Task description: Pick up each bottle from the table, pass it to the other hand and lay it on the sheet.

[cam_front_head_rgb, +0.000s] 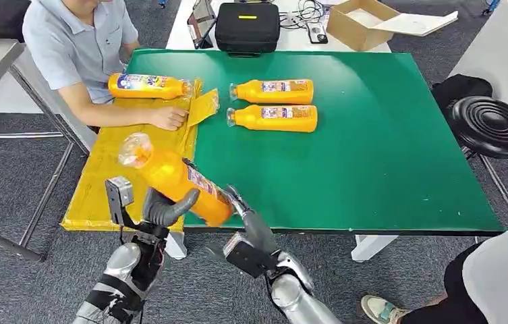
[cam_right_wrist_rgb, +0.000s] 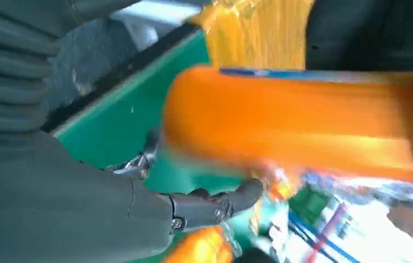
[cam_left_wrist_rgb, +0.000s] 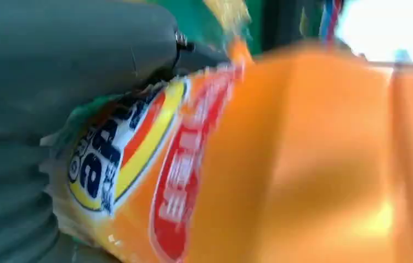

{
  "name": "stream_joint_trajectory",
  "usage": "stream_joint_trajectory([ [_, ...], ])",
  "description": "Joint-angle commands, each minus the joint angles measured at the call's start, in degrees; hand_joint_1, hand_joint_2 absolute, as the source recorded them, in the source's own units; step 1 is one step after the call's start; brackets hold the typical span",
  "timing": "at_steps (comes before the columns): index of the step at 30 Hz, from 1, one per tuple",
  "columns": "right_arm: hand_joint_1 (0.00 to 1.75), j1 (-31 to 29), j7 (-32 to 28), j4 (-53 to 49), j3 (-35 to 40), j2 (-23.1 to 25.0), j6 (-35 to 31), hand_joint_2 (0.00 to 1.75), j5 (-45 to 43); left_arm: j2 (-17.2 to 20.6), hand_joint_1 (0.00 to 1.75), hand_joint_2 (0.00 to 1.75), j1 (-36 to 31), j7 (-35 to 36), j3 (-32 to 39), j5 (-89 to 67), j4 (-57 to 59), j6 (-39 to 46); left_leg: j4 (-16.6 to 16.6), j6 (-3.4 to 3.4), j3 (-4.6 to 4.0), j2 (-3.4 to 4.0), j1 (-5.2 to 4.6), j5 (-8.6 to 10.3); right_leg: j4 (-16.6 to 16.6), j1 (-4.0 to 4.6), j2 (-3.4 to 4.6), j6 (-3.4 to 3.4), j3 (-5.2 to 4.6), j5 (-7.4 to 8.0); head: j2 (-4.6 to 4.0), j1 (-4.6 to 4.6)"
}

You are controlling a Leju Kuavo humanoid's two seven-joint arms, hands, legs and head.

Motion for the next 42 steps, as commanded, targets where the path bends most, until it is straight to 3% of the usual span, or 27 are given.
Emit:
stream_joint_trajectory([
  [1,0.0,1.64,-0.29,-15.52,2.65,-7.42,-12.58,0.0,0.58,7.17,1.75,1.75,-11.3,-0.87,6.33,-11.38,15.32,9.04,0.02,-0.06,0.13,0.04,0.08,-0.04,0.0,0.09,0.01,-0.09,0.11,-0.03,0.0,-0.07],
  [6,0.0,2.23,-0.29,-16.06,1.93,-7.76,-13.69,0.0,0.19,6.91,1.75,1.75,-10.98,-0.84,6.61,-12.68,14.75,10.15,-0.03,-0.03,0.11,0.06,0.01,0.01,-0.01,0.03,0.01,-0.05,0.06,-0.02,0.0,-0.04],
  [9,0.0,5.19,-0.29,-16.29,-4.13,-7.82,-17.15,0.0,-2.88,7.85,1.75,1.75,-10.07,-2.14,7.32,-24.47,13.64,20.94,-0.05,-0.04,0.36,-0.04,0.06,-0.09,-0.06,0.08,-0.09,-0.09,0.37,-0.14,0.0,-0.04],
  [12,0.0,6.95,-0.29,-17.74,-6.77,-8.62,-16.7,0.0,-5.6,8.57,1.75,1.75,-10.34,-1.49,6.27,-32.48,14.82,25.44,-0.06,-0.02,0.15,-0.03,0.02,0.0,-0.04,0.02,-0.07,-0.04,0.15,-0.05,0.0,-0.04],
  [16,0.0,8.68,-0.29,-20.16,-11.11,-7.08,-13.1,0.0,-11.29,10.15,1.75,1.75,-16.97,6.17,2.0,-55.05,25.93,36.14,-0.03,-0.05,0.2,-0.17,0.03,-0.02,-0.01,0.02,-0.21,-0.09,0.26,-0.11,0.0,-0.04],
  [20,0.0,8.32,-0.29,-19.56,-14.75,-4.32,-13.48,0.0,-11.89,11.14,1.75,1.75,-22.83,11.53,0.53,-66.57,36.13,35.81,0.03,-0.08,0.1,-0.19,0.04,0.01,0.05,0.04,-0.21,-0.12,0.12,-0.08,0.0,-0.04],
  [22,0.0,8.14,-0.29,-18.19,-18.16,-2.94,-12.88,0.0,-13.46,10.92,1.75,1.75,-24.7,13.82,1.17,-69.95,39.25,31.77,0.04,-0.09,0.14,-0.17,0.06,0.0,0.06,0.07,-0.2,-0.13,0.17,-0.08,0.0,-0.04],
  [29,0.0,6.27,-0.29,-13.6,-22.0,-2.56,-11.48,0.0,-13.27,9.62,1.75,1.75,-26.54,15.85,2.85,-70.62,44.21,24.83,-0.02,-0.09,0.14,0.01,0.03,0.05,0.02,0.05,-0.03,-0.06,0.1,-0.01,0.0,-0.04],
  [40,0.0,2.86,-0.29,-5.87,-25.5,-1.52,-9.6,0.0,-15.69,6.61,1.75,1.75,-26.16,14.97,3.84,-70.28,47.87,21.8,-0.05,-0.09,0.19,0.05,0.01,0.06,-0.01,0.0,0.01,-0.08,0.17,0.01,0.0,-0.04],
  [41,0.0,2.76,-0.29,-5.51,-25.23,-1.42,-9.34,0.0,-15.34,6.3,1.59,1.75,-26.02,14.65,4.03,-69.95,47.95,21.21,-0.06,-0.09,0.16,0.06,0.01,0.07,-0.02,0.0,0.02,-0.07,0.13,0.02,0.0,-0.04],
  [42,0.0,2.76,-0.29,-5.51,-25.23,-1.42,-9.34,0.0,-15.34,6.3,1.59,1.75,-26.02,14.65,4.03,-69.95,47.95,21.21,-0.07,-0.1,0.27,0.06,0.03,0.03,-0.03,0.02,0.01,-0.1,0.25,-0.01,0.0,-0.04],
])
